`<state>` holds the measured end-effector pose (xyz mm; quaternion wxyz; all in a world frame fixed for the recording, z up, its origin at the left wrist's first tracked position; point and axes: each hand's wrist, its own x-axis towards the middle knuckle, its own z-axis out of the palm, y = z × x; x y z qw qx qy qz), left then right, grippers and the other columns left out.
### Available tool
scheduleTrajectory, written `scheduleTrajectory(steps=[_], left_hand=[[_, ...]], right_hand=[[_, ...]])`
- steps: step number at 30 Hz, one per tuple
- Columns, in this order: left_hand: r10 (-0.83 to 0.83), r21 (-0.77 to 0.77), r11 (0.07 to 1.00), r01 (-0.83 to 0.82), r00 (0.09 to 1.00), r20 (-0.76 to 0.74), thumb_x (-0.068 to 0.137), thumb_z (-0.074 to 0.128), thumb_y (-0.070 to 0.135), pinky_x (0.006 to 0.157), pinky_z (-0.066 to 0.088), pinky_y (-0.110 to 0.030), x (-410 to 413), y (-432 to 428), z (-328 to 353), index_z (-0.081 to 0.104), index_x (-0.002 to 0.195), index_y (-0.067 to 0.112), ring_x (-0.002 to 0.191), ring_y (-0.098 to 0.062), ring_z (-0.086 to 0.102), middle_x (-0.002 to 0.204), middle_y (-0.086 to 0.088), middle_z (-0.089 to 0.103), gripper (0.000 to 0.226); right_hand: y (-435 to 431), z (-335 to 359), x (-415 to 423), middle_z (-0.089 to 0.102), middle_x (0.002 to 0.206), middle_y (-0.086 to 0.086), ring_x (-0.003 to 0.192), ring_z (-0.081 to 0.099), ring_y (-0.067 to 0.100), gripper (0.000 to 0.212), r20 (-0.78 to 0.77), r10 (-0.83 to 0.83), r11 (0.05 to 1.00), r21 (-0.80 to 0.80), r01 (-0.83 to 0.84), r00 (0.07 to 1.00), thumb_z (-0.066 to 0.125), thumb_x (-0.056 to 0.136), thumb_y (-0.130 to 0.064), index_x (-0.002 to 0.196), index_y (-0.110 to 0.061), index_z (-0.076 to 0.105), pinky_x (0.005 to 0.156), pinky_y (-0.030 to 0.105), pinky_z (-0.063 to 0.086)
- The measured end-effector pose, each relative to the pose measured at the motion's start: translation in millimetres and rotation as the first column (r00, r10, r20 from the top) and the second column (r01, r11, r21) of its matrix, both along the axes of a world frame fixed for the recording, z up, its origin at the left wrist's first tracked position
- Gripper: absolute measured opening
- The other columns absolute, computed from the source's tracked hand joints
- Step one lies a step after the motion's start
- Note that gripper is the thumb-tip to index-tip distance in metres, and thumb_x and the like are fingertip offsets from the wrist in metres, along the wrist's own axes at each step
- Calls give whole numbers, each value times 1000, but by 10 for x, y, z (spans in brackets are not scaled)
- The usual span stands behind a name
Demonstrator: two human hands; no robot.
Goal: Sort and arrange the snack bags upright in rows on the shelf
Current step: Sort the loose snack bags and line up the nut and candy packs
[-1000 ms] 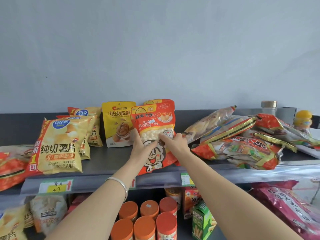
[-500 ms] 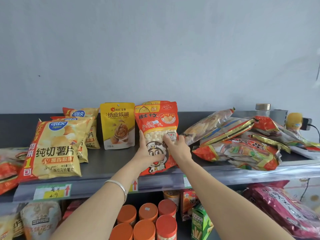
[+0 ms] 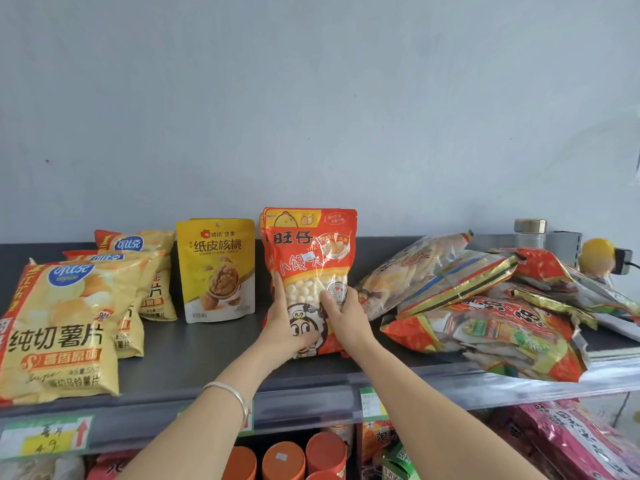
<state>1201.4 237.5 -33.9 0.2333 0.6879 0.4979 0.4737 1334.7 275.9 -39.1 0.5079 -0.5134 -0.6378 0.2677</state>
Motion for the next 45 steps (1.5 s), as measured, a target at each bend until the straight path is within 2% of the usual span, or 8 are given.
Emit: scheduleTrajectory(steps=[3,6,10,16,24,35,42,45], left_hand=[[19,-31,999,-13,978,210,87,64,32,116,17,-42,30,-58,50,-32,133,46,144,-18,9,157,2,-2,107],[54,-79,996,-27,929,366,97,42,39,116,15,-45,62,-74,92,-26,142,37,145,-20,6,159,1,-7,81],[52,-147,989,-8,953,298,100,35,36,113,20,-37,124,-115,99,-19,147,24,144,-22,15,159,-2,7,73],[46,-207,978,11,963,265,99,35,39,112,22,-38,95,-193,108,-20,146,28,143,-23,18,159,0,5,73],[84,-197,980,-36,967,242,98,33,47,113,18,-44,-90,-120,217,-11,150,25,144,-26,16,158,-6,10,71],[131,-222,975,-22,862,489,86,39,66,112,21,-46,-208,503,522,-6,151,21,142,-26,22,157,-4,18,91],[31,-209,963,171,698,715,67,41,83,102,41,-53,-185,973,545,18,150,17,123,-35,51,143,-15,45,109],[-38,-169,957,235,680,732,80,33,76,70,57,-39,-122,1040,536,49,133,15,93,-30,69,111,-13,69,83]], right_hand=[[-6,-14,37,60,114,1,95,57,13,51,66,-10,1000,-8,10,998,45,90,-60,119,-19,41,79,35,45],[-78,5,35,63,119,2,96,60,17,63,135,-50,999,28,46,990,40,91,-62,137,-20,30,75,35,44],[-162,13,10,66,112,9,97,64,32,75,418,-297,953,74,293,859,20,90,-70,149,-24,11,64,35,39],[-280,141,-23,49,128,6,108,56,31,65,510,-471,880,214,424,720,27,93,-63,133,-14,41,66,35,38],[-322,337,-30,42,133,9,119,43,38,55,457,-418,906,274,322,785,40,95,-40,144,-16,31,97,48,40],[251,634,62,23,155,16,139,32,33,97,-63,-172,985,16,173,983,54,85,-62,153,-18,1,106,48,36],[744,769,225,66,119,7,101,68,26,73,-486,124,975,-105,-198,865,63,80,-61,136,-19,43,90,45,54],[846,765,250,74,101,6,87,73,25,60,-553,185,929,-172,-328,813,62,79,-64,122,-21,58,78,41,58]])
